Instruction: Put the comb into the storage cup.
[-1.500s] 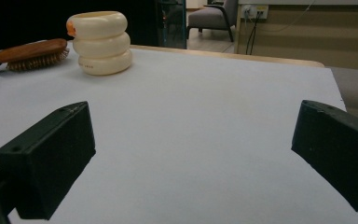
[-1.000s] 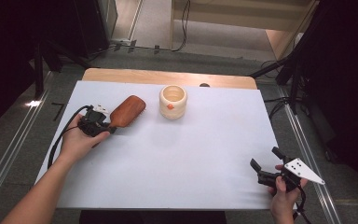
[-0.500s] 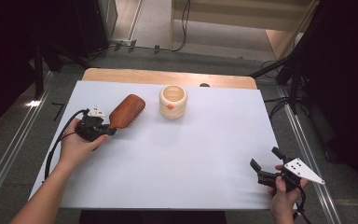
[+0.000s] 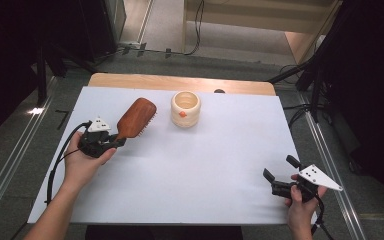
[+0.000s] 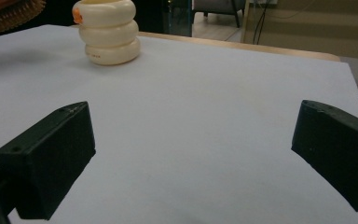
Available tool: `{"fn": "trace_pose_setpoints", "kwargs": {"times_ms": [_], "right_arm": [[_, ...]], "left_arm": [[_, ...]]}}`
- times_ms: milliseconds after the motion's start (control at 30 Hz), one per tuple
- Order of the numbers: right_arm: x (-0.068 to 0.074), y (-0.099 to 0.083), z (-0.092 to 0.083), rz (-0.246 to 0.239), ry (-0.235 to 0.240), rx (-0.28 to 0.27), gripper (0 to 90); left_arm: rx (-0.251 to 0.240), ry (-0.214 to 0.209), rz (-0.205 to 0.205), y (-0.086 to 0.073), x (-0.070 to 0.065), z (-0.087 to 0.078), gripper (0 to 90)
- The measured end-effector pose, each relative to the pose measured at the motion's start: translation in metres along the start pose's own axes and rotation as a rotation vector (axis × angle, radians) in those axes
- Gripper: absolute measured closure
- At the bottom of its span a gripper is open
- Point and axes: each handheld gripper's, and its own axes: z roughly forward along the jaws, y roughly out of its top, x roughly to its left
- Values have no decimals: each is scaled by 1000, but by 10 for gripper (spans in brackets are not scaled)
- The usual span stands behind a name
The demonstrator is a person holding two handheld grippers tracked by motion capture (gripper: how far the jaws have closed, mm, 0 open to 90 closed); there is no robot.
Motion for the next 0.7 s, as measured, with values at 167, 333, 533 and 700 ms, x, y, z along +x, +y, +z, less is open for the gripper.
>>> {"fn": "trace_pose_setpoints", "kwargs": {"times_ms": [167,333,533,700], "right_arm": [[9,13,3,-12,13,4,0],[25,33,9,-26,50,-2,0],[45,55,24,-33,99,-8,0],[59,71,41,-31,138,-10,0]], "left_arm": [[-28,-5,2,1,-6,-4,725],[-58,-13,5,2,-13,-7,726],[-89,-28,5,3,-20,-10,725],[-126,-35,-4,4,-25,-14,725]]}}
